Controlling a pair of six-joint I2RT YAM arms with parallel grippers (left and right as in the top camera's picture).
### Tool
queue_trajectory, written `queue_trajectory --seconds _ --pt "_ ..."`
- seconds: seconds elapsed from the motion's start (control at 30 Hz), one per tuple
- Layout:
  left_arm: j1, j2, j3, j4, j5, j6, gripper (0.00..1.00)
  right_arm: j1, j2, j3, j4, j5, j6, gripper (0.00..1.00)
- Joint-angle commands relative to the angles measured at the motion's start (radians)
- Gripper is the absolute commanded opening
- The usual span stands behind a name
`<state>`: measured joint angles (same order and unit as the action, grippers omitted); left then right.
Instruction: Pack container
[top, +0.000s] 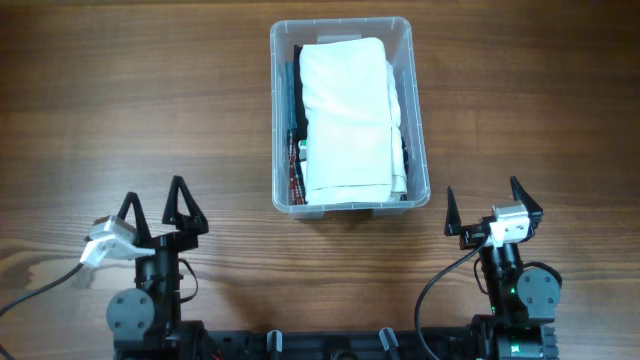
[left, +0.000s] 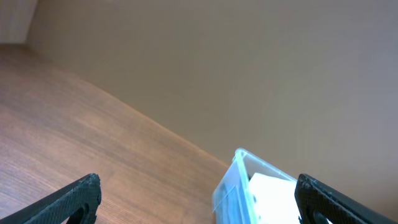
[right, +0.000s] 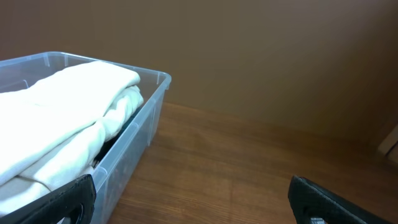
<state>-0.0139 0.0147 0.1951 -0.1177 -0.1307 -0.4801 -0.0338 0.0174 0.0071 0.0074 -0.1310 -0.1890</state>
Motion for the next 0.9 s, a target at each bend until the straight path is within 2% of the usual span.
queue_trajectory --seconds 0.0,0.17,0.3,0.5,0.63,0.87 --pt "-0.003 -0.012 -0.066 0.056 0.051 0.081 1.00 -0.005 -0.010 -0.002 0.003 -0.008 -0.018 1.00" --pt "-0.003 -0.012 -0.121 0.069 0.056 0.082 1.00 -0.005 -0.010 -0.002 0.003 -0.008 -0.019 1.00" --pt "-0.003 -0.012 -0.166 0.069 0.097 0.146 1.00 -0.005 -0.010 -0.002 0.003 -0.008 -0.018 1.00" --pt "-0.003 -0.012 -0.190 0.047 0.209 0.393 1.00 -0.005 -0.010 -0.002 0.003 -0.008 -0.018 1.00" --pt "-0.003 -0.012 -0.190 0.047 0.214 0.503 1.00 -0.005 -0.010 -0.002 0.003 -0.008 -0.018 1.00" --pt "-0.003 -0.012 -0.189 0.047 0.209 0.499 1.00 -0.005 -0.010 -0.002 0.003 -0.008 -0.018 1.00"
